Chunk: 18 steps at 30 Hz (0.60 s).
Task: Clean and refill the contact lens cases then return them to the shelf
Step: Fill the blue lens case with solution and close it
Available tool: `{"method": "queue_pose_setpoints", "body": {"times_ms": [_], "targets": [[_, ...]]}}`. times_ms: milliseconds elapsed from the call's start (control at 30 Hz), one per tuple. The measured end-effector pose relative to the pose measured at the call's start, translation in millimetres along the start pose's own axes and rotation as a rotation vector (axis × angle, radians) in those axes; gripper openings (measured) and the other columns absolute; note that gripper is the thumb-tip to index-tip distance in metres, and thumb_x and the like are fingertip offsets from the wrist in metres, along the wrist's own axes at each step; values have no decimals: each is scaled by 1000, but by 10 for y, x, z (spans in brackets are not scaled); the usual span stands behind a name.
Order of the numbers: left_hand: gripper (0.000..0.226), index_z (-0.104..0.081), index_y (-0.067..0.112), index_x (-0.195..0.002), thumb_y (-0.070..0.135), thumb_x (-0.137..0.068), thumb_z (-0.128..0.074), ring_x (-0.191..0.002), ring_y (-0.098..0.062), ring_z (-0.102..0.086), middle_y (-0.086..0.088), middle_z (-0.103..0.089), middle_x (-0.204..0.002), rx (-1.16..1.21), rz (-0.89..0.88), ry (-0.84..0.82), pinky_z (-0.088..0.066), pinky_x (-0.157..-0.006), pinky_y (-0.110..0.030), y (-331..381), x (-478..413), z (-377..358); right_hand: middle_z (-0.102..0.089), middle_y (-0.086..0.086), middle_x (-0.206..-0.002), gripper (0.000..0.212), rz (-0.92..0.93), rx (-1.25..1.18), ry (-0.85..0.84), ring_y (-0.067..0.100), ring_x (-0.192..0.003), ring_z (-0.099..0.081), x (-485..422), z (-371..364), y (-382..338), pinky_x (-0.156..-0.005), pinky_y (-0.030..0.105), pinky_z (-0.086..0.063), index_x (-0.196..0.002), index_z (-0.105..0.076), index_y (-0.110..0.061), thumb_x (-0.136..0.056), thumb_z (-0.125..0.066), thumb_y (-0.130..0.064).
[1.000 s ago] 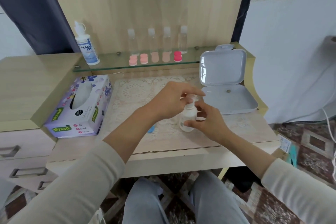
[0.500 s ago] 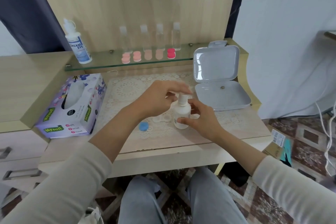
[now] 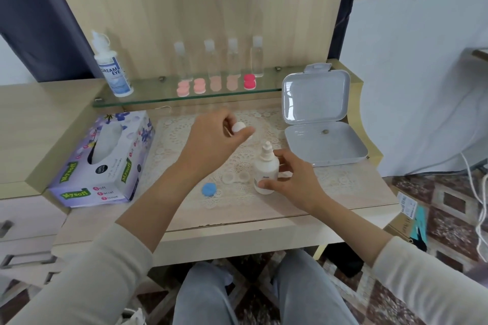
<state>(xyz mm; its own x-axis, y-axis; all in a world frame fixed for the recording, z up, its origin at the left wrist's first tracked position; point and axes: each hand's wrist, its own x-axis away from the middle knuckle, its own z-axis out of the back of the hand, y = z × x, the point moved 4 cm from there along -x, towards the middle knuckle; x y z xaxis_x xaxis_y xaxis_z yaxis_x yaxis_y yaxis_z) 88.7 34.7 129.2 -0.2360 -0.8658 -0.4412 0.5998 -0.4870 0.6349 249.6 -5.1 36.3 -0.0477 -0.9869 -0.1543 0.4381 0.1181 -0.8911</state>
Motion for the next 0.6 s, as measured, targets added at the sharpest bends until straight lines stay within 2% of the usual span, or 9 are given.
{"method": "queue_pose_setpoints", "body": {"times_ms": [100, 233, 400, 533, 600], "targets": [[19, -56, 17, -79, 23, -75, -73, -56, 3, -51, 13, -55, -68, 18, 109, -7, -40, -57, -4, -299, 139, 81, -60, -9, -99, 52, -6, -7, -4, 4, -90, -56, -8, -13, 23, -73, 7, -42, -108, -53, -23, -65, -82, -18], [16, -61, 19, -85, 12, -76, -72, -67, -1, -54, 3, -62, -82, -46, 253, -42, -40, -60, -4, -787, 368, 129, -61, -2, -105, 56, -6, -1, -8, 11, -95, -58, -6, -35, 50, -77, 11, -44, -113, -54, -17, -65, -81, -15], [21, -66, 10, -98, 6, -77, -70, -78, -15, -56, -9, -65, -99, -158, 359, -66, -42, -77, -22, -1234, 583, 130, -62, -4, -104, 56, -23, -28, 8, 11, -94, -59, -1, -37, 57, -77, 13, -45, -116, -55, -19, -66, -81, -15], [34, -62, 11, -111, 10, -77, -71, -87, -15, -54, -6, -60, -109, -104, 354, -27, -42, -85, -24, -1302, 631, 107, -63, -4, -104, 57, 28, 37, 29, 9, -92, -58, -51, 39, -38, -76, 9, -45, -118, -57, -18, -66, -81, -17], [36, -61, 10, -113, 15, -78, -71, -95, -17, -52, -3, -56, -110, -163, 236, 58, -37, -88, -21, -1194, 620, 107, -61, 1, -105, 58, 75, 123, 38, 14, -92, -57, -104, 90, -113, -80, 19, -45, -119, -57, -18, -66, -80, -18]]}}
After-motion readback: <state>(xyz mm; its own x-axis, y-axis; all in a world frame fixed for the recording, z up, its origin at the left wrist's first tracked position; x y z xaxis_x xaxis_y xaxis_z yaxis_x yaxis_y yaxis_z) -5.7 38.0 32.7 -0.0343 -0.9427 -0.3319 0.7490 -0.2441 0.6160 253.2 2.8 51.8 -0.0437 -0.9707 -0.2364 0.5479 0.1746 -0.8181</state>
